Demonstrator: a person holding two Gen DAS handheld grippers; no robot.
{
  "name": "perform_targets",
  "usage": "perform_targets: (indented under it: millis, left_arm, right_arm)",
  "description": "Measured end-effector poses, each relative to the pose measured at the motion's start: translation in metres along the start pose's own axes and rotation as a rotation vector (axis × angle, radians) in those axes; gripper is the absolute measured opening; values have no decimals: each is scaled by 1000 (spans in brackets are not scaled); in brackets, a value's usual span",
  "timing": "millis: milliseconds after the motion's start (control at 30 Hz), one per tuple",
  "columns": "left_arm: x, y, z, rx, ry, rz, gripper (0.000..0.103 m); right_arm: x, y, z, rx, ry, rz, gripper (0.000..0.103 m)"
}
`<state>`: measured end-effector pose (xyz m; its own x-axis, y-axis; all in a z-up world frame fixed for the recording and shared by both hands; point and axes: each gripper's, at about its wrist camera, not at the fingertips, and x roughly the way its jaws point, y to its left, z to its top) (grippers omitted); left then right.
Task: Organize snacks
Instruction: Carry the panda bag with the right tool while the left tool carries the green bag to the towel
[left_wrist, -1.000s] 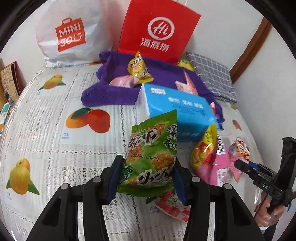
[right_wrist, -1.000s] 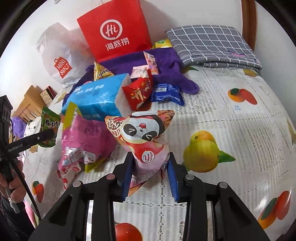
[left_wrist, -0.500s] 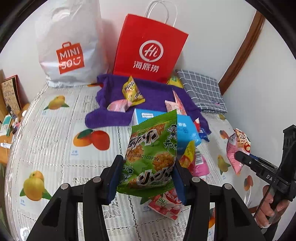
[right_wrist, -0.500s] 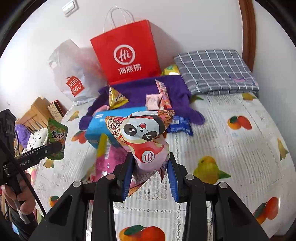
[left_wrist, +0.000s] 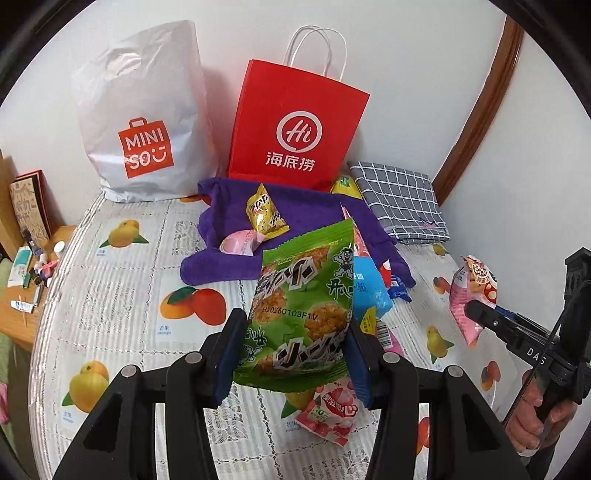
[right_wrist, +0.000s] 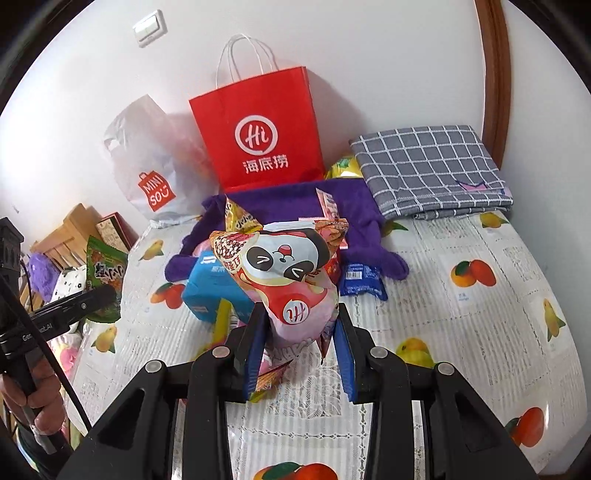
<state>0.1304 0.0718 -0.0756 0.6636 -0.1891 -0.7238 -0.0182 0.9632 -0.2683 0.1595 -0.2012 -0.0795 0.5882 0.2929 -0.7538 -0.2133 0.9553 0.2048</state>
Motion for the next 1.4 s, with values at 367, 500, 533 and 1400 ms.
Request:
perform_targets:
  millis: [367,500,533,1400]
  left_arm:
    - [-4,-2,11,7,-4,-15,48]
    - [-3,0,15,2,-11,-16,48]
    - [-3,0,16,-1,-12,-14,48]
    - [33,7,74,20,6,25,48]
  right_arm:
    - [2,4,5,-23,24,-16,35]
    - [0,6,10,-29,11,-16,35]
    - [-1,7,11,-30,6,-17,35]
    - [39,30,69,-102,-45,8,35]
